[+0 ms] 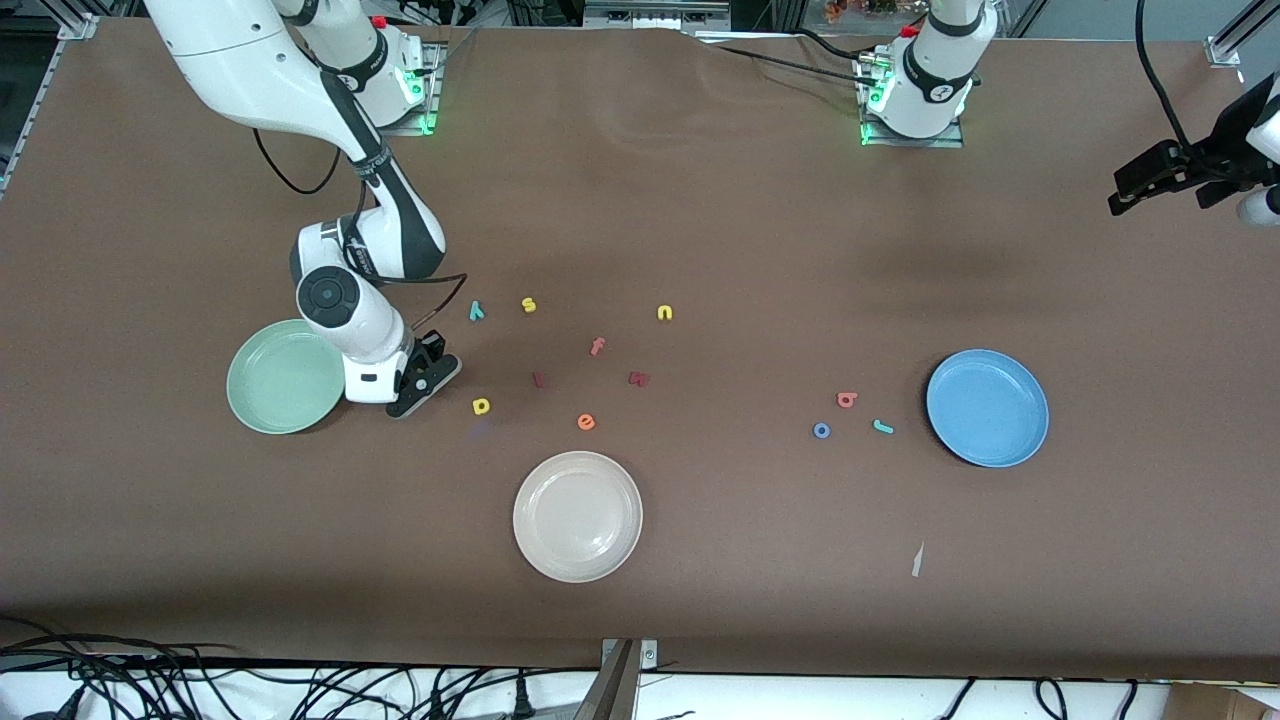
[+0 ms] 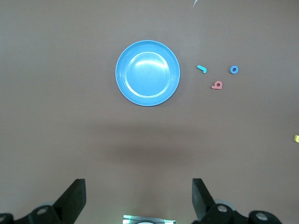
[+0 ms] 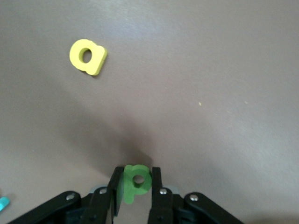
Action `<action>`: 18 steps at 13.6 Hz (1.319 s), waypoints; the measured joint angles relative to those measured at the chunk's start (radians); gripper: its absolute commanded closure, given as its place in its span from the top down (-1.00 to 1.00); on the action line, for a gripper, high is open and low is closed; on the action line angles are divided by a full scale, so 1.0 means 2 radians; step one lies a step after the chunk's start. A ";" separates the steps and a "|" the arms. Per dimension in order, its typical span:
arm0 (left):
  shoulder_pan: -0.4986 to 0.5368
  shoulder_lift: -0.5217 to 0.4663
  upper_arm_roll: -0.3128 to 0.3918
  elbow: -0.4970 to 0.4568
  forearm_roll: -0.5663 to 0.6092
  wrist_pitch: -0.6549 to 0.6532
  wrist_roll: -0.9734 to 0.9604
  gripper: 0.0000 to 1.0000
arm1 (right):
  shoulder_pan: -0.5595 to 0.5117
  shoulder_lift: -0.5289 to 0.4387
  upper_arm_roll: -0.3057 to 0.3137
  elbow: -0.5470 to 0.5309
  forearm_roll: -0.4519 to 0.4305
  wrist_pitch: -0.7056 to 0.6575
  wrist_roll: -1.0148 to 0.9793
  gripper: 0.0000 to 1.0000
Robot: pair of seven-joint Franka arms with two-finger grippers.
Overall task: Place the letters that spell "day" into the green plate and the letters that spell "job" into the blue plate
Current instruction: 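Carry the p onto the green plate and open the right gripper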
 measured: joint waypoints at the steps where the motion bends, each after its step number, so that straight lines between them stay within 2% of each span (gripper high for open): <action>1: 0.000 0.000 0.000 0.000 0.000 0.000 0.000 1.00 | 0.000 -0.002 -0.001 0.012 0.000 -0.022 0.005 -0.60; 8: 0.000 0.000 0.000 0.000 0.000 0.000 0.000 1.00 | -0.003 -0.037 -0.026 0.026 0.000 -0.100 0.022 -0.60; 13: 0.000 0.000 0.000 0.000 0.000 0.000 0.000 1.00 | -0.004 -0.070 -0.032 0.026 0.000 -0.153 0.040 -0.60; 18: 0.000 0.000 0.000 0.000 0.000 0.000 0.000 1.00 | -0.005 -0.096 -0.069 0.023 0.000 -0.201 0.034 -0.58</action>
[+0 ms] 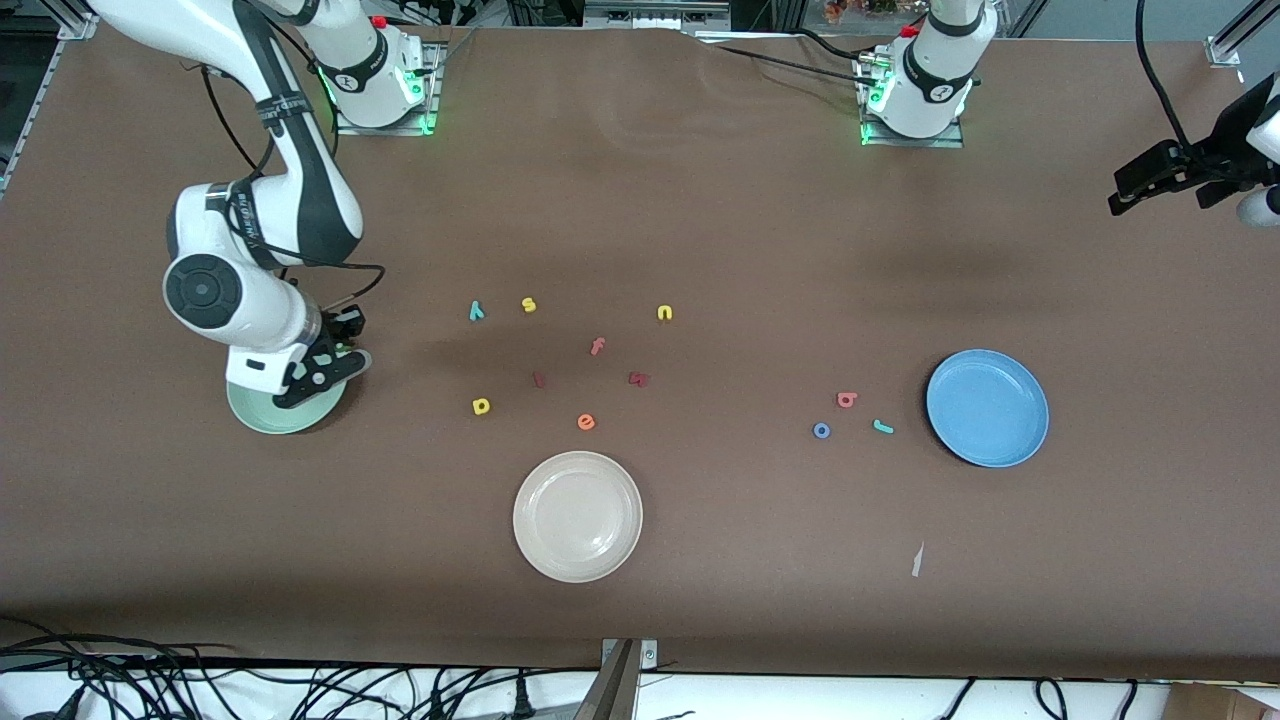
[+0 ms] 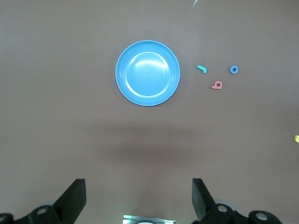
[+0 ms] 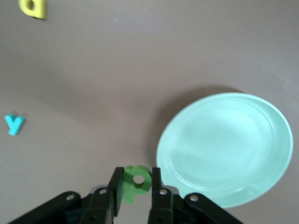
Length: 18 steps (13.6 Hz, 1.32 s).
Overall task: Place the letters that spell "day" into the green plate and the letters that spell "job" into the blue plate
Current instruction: 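Carry the p onto the green plate and open the right gripper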
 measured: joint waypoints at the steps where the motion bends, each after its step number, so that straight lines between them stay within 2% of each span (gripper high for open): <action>1: 0.000 0.000 0.000 0.000 0.000 0.000 0.000 1.00 | 0.000 -0.001 -0.009 -0.004 0.000 0.000 -0.008 -0.58; 4: 0.000 0.000 0.000 0.000 0.000 0.000 0.000 1.00 | -0.002 0.005 -0.045 -0.019 0.000 0.025 -0.021 -0.55; 5: 0.000 0.000 0.001 0.000 0.000 0.000 0.000 1.00 | -0.007 0.013 -0.051 -0.022 0.000 0.042 -0.021 -0.47; 6: 0.000 0.000 0.001 0.000 0.000 0.000 0.000 1.00 | -0.014 0.025 -0.054 -0.024 0.000 0.062 -0.021 -0.11; 7: 0.000 0.000 0.001 0.000 0.000 0.000 0.000 1.00 | -0.021 0.039 -0.054 -0.025 0.000 0.081 -0.021 0.90; 8: 0.000 0.000 0.001 0.000 0.000 -0.001 0.000 1.00 | -0.025 0.052 -0.054 -0.025 0.001 0.098 -0.021 1.00; 10: 0.000 0.000 0.001 0.000 0.000 -0.001 0.000 1.00 | -0.026 0.067 -0.053 -0.024 0.013 0.110 -0.020 1.00; 13: 0.000 0.000 0.001 0.000 0.000 -0.003 0.000 1.00 | -0.022 0.060 -0.044 -0.018 0.041 0.110 -0.005 1.00; 18: 0.000 0.000 0.001 0.000 0.000 -0.003 0.000 1.00 | -0.015 0.042 0.037 -0.020 0.047 0.099 0.171 1.00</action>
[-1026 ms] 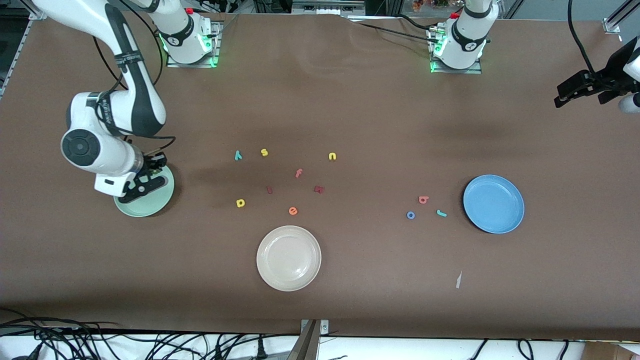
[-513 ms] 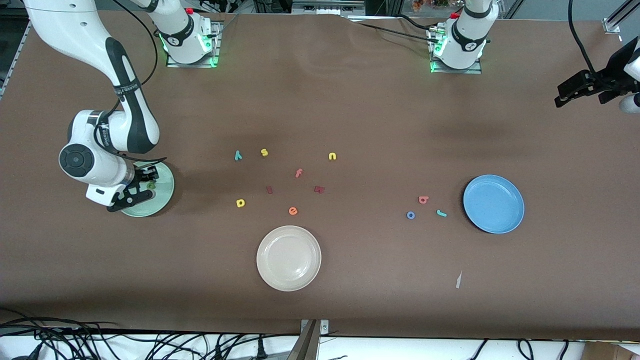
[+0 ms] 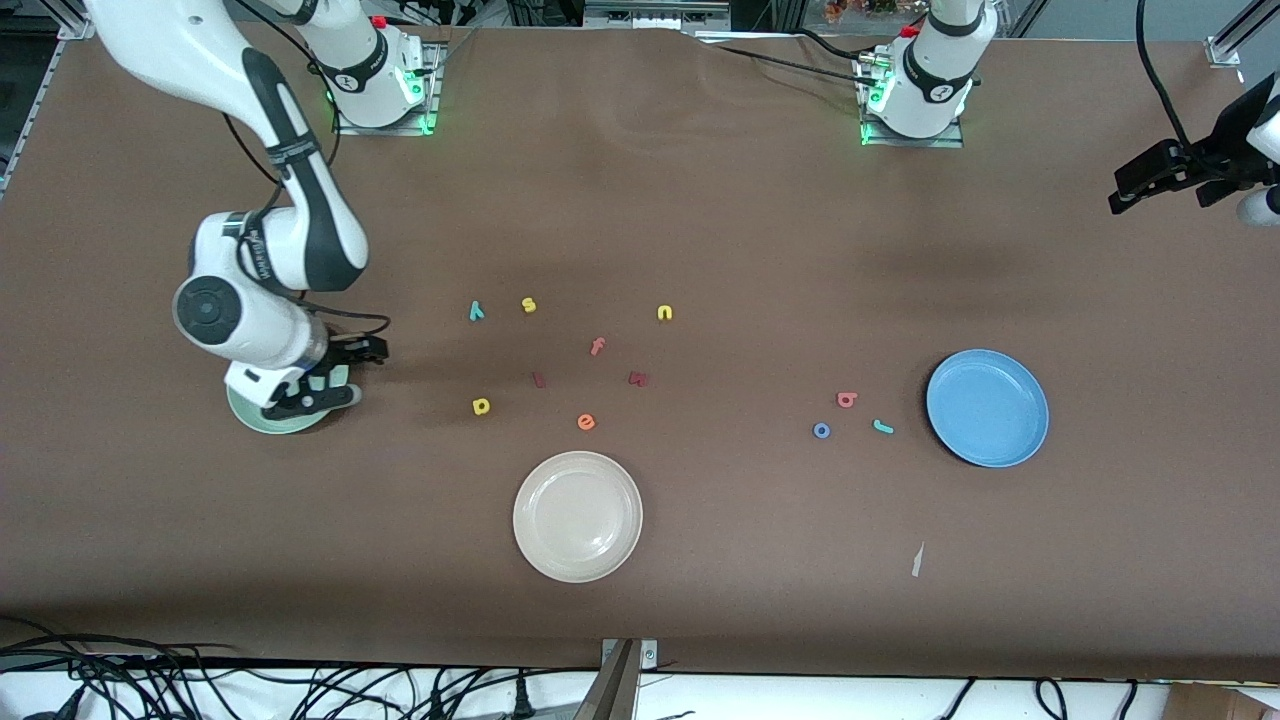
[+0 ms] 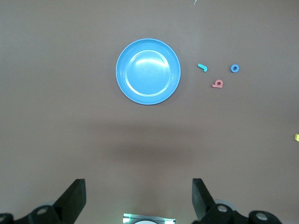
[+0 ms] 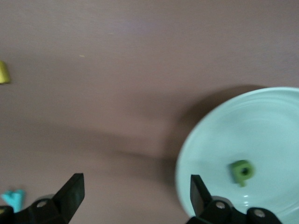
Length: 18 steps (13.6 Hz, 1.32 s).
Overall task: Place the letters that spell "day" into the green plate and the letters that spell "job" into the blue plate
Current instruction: 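Carry the p onto the green plate and open the right gripper, then move the right gripper to the cyan letter y and grasp it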
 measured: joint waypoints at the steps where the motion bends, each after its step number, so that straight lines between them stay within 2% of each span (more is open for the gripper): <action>1: 0.000 0.000 0.000 0.000 0.000 0.000 0.000 1.00 | 0.001 -0.005 0.015 -0.007 0.000 0.002 0.036 1.00; 3: 0.000 0.000 0.000 0.000 0.000 0.000 0.000 1.00 | 0.001 -0.019 0.049 -0.039 0.000 0.032 0.102 1.00; 5: 0.000 0.000 -0.001 0.000 0.000 -0.006 0.000 1.00 | 0.002 -0.038 0.079 -0.092 0.000 0.081 0.147 1.00; 9: -0.002 0.000 -0.012 0.001 0.000 -0.011 0.000 1.00 | 0.005 -0.058 0.115 -0.145 0.000 0.126 0.211 1.00; 11: -0.002 0.000 -0.015 0.003 0.000 -0.011 0.000 1.00 | 0.016 -0.058 0.119 -0.161 0.000 0.150 0.227 0.98; 18: 0.000 0.000 -0.012 0.004 0.000 -0.012 0.000 1.00 | 0.025 -0.032 0.119 -0.173 -0.022 0.174 0.229 0.61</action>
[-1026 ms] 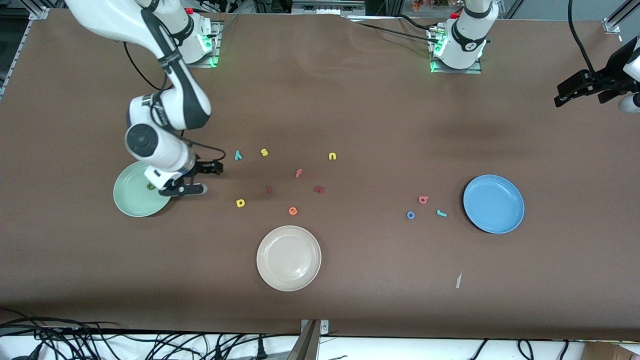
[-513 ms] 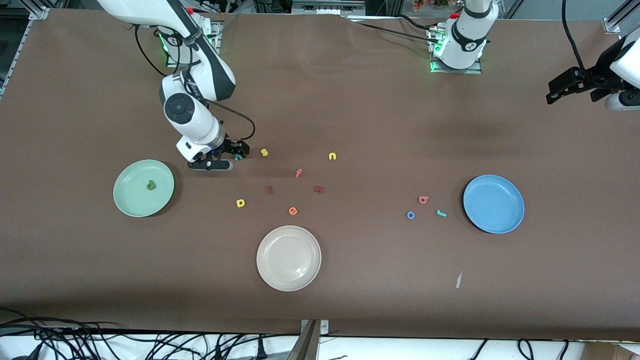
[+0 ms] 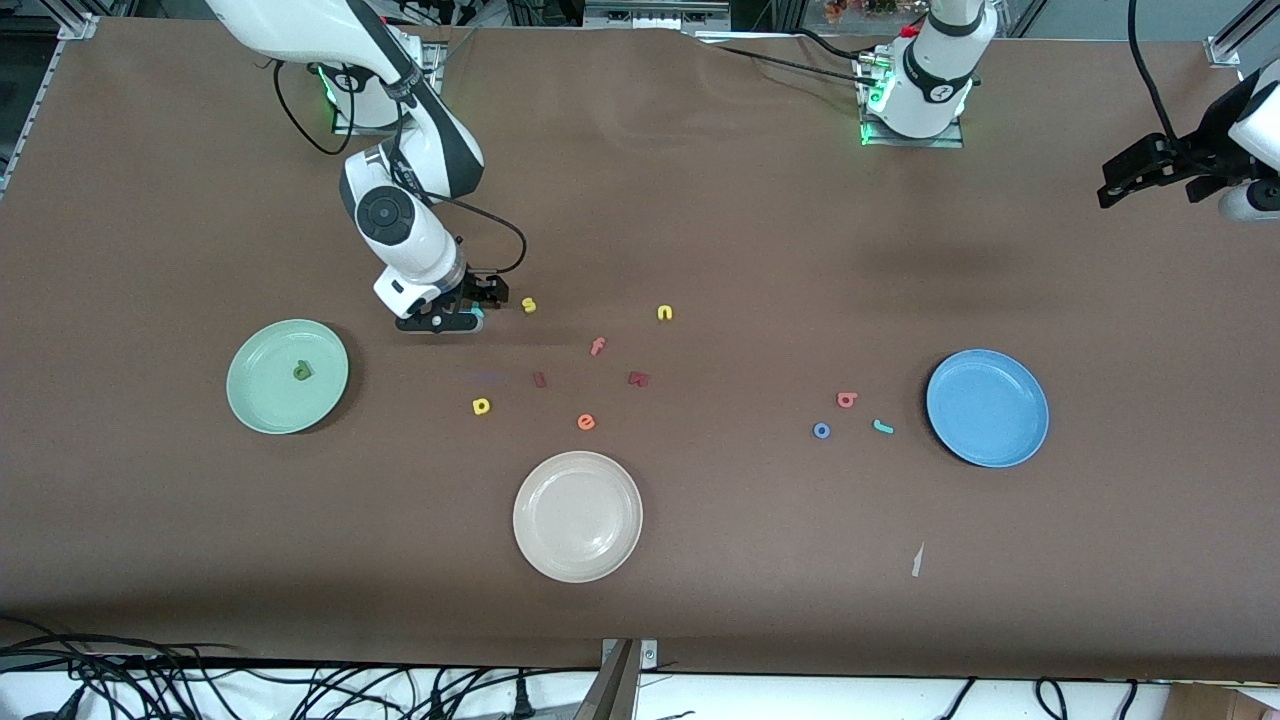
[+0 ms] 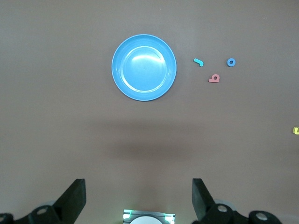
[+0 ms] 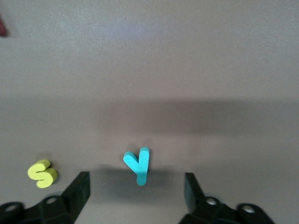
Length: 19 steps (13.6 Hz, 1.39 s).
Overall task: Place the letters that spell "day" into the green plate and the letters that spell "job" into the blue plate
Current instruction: 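Move the right gripper to the cyan letter y and grasp it, then carry the y onto the green plate and open the right gripper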
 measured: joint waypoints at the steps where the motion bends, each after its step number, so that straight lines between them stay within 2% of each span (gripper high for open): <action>1: 0.000 0.000 0.000 0.000 0.000 0.000 0.000 1.00 | 0.000 0.003 0.000 0.000 -0.001 0.003 0.000 0.54; 6: 0.000 0.000 0.000 0.000 0.000 0.000 0.000 1.00 | 0.000 0.009 0.000 0.000 -0.018 0.016 0.000 0.09; 8: 0.000 0.000 0.001 0.000 0.000 0.000 0.000 1.00 | 0.000 0.011 0.000 0.000 -0.020 0.019 0.000 -0.20; 12: 0.000 0.000 0.001 0.000 0.000 0.000 0.000 1.00 | 0.000 0.012 -0.002 0.002 -0.024 0.022 0.000 -0.62; 19: 0.000 0.001 0.001 0.000 0.000 0.002 0.000 1.00 | 0.000 0.013 -0.002 0.004 -0.025 0.025 0.000 -0.91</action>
